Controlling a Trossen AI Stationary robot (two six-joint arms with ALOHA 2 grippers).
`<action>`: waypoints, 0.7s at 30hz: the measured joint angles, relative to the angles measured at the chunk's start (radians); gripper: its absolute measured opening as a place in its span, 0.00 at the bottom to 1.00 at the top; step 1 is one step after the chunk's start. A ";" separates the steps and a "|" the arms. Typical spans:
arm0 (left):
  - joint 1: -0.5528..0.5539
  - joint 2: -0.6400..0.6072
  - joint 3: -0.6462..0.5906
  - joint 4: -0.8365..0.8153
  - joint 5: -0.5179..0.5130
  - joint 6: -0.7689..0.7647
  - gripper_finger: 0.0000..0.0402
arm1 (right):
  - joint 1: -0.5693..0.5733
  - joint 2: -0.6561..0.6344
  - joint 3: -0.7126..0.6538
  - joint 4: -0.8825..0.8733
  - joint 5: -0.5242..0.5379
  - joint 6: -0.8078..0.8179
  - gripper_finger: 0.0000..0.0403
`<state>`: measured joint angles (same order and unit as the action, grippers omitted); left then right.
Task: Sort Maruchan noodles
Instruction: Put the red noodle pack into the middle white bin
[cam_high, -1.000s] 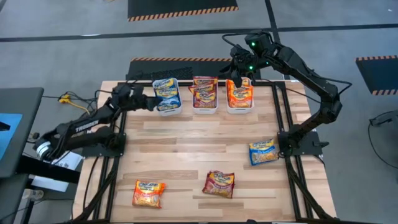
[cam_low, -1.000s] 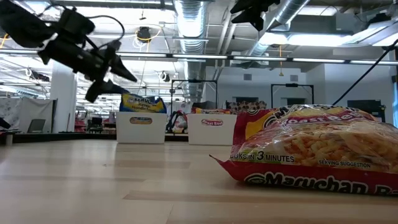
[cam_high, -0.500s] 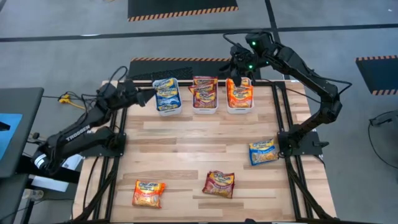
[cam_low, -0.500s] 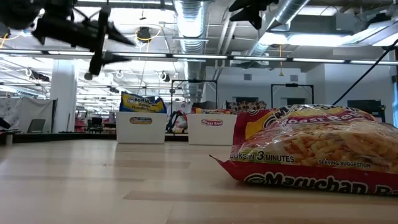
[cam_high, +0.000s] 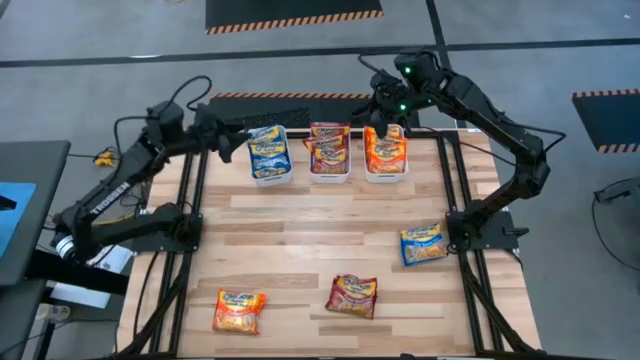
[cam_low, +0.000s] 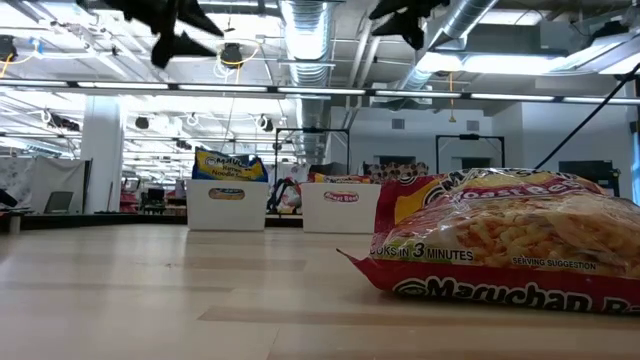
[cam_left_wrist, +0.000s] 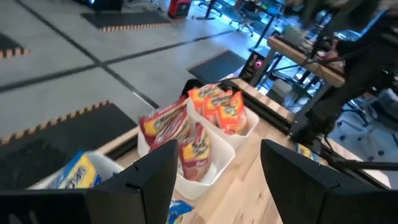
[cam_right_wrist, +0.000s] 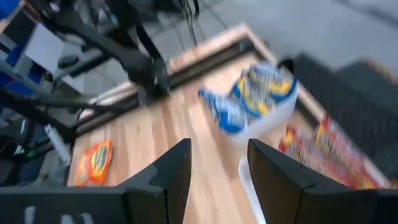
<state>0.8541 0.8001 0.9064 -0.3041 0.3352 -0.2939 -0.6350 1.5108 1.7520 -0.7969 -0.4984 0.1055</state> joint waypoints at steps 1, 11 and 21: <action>-0.004 -0.002 0.028 -0.023 0.000 0.016 0.54 | 0.000 0.000 0.000 -0.036 0.000 0.000 0.45; -0.030 -0.066 0.107 -0.166 0.000 0.027 0.53 | 0.091 0.001 -0.027 -0.448 -0.001 -0.002 0.45; -0.110 -0.074 0.104 -0.216 0.000 0.037 0.53 | 0.350 0.000 -0.154 -0.530 -0.001 0.169 0.45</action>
<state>0.7444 0.7265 1.0100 -0.5205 0.3351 -0.2564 -0.2848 1.5108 1.5975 -1.3272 -0.4992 0.2745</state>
